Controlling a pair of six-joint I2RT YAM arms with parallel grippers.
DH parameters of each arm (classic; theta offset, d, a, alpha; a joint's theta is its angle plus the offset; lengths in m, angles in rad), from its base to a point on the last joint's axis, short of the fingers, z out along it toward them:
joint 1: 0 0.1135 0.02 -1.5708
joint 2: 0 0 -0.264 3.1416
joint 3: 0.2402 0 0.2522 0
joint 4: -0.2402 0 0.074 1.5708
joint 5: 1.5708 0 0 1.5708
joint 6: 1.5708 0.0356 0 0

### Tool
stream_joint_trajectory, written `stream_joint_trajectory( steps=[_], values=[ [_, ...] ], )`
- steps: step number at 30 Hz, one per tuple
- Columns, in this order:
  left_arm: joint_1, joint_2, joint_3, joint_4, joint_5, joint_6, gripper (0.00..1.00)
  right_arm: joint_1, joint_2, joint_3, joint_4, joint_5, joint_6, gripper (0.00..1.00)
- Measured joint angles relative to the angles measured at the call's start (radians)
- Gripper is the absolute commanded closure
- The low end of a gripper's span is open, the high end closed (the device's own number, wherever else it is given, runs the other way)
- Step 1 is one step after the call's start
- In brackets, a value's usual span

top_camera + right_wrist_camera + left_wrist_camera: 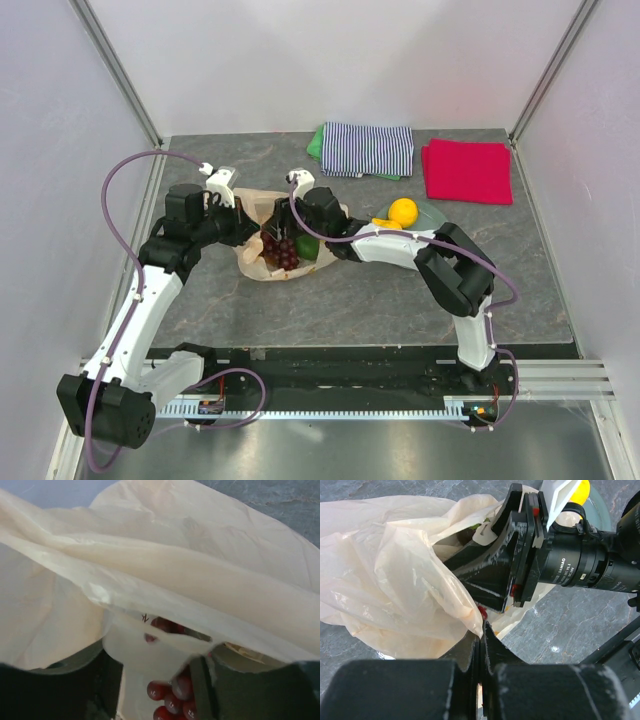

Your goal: Place the fruits into the plastic bag

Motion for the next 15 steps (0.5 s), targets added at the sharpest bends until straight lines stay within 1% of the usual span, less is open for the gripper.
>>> stream_joint_trajectory(
  steps=[2,5,10,15],
  values=[
    [0.0,0.0,0.0,0.0,0.0,0.0,0.98,0.0,-0.001,0.0,-0.002,-0.001,-0.014,0.3],
    [0.0,0.001,0.0,0.0,0.0,0.0,0.99,0.0,-0.01,0.0,-0.001,-0.002,-0.038,0.27],
    [0.0,0.001,0.0,0.0,0.0,0.0,0.98,0.0,-0.045,-0.016,0.004,-0.005,-0.069,0.28],
    [0.0,0.001,0.0,0.0,-0.003,0.0,0.98,-0.003,-0.154,-0.113,0.029,-0.016,-0.1,0.27]
  ],
)
